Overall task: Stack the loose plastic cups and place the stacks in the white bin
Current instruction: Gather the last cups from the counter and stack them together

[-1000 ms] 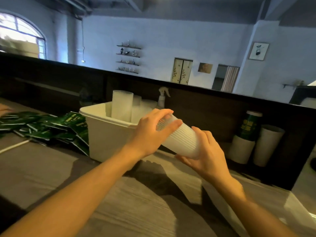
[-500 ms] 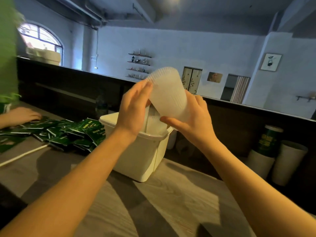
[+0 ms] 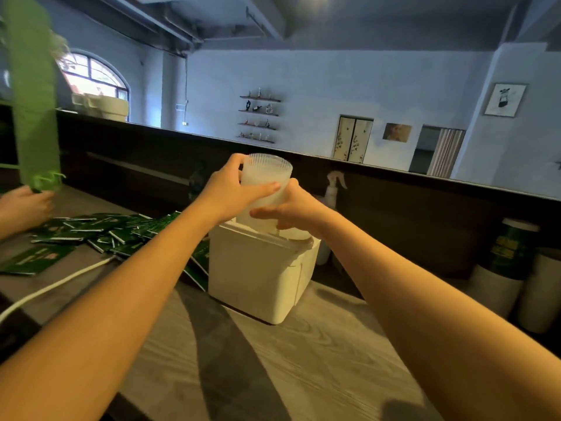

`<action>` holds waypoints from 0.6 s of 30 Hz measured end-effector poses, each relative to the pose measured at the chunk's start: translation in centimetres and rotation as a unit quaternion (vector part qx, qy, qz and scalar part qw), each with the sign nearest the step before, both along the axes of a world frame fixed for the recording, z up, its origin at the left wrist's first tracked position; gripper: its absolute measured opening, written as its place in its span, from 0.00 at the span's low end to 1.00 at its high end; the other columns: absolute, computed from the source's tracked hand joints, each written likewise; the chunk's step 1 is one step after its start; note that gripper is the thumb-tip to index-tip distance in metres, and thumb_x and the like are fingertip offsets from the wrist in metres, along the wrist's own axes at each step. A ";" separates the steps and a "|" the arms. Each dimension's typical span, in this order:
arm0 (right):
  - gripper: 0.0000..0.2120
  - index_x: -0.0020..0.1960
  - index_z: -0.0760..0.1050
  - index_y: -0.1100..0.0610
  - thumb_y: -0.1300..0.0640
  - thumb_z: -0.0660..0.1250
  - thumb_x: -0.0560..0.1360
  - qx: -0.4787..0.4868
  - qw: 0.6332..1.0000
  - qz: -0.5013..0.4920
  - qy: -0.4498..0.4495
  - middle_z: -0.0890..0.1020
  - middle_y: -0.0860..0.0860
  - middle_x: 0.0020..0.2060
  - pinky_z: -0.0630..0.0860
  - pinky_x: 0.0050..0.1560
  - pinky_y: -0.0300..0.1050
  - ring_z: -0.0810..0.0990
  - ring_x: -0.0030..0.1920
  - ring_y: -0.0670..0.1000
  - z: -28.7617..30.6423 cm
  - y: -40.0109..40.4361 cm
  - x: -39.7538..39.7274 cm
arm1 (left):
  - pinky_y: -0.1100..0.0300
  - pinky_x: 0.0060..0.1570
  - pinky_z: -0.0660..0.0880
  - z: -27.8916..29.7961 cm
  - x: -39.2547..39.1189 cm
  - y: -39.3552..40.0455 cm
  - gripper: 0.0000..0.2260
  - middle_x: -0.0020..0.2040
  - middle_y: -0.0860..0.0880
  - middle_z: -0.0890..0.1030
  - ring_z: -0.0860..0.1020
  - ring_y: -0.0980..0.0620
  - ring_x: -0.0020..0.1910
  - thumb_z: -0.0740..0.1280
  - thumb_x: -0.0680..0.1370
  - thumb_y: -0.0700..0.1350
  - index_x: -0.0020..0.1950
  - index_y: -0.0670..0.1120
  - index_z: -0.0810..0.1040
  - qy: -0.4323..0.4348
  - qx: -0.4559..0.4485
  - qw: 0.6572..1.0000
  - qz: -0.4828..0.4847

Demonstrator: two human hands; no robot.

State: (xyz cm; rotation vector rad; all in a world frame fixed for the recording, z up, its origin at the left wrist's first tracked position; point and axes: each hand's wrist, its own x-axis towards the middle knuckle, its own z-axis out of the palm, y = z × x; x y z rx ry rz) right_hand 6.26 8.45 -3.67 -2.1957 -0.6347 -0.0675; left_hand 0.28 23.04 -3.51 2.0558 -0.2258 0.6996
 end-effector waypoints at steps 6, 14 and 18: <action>0.25 0.64 0.75 0.57 0.50 0.75 0.70 -0.071 0.992 0.010 0.106 0.79 0.57 0.58 0.79 0.58 0.53 0.81 0.55 0.55 0.0 1.0 1.4 | 0.64 0.38 0.70 -1.1 2.4 2.0 0.36 0.62 0.47 0.73 0.73 0.51 0.55 0.72 0.71 0.62 0.71 0.46 0.63 0.107 0.087 0.990 0.036; 0.21 0.65 0.71 0.56 0.46 0.67 0.76 -0.284 0.955 -0.071 0.046 0.77 0.53 0.55 0.71 0.53 0.47 0.75 0.54 0.52 -1.0 2.6 1.7 | 0.60 0.33 0.66 -0.7 3.4 2.1 0.21 0.39 0.49 0.71 0.70 0.52 0.37 0.73 0.71 0.59 0.42 0.45 0.69 0.212 0.258 0.938 0.095; 0.18 0.64 0.72 0.56 0.50 0.67 0.77 -0.322 0.943 -0.070 0.037 0.77 0.53 0.55 0.69 0.51 0.46 0.75 0.52 0.51 -1.2 2.7 1.9 | 0.56 0.37 0.70 -0.7 3.8 1.9 0.18 0.40 0.48 0.73 0.73 0.50 0.39 0.74 0.70 0.57 0.43 0.47 0.70 0.215 0.317 0.916 0.122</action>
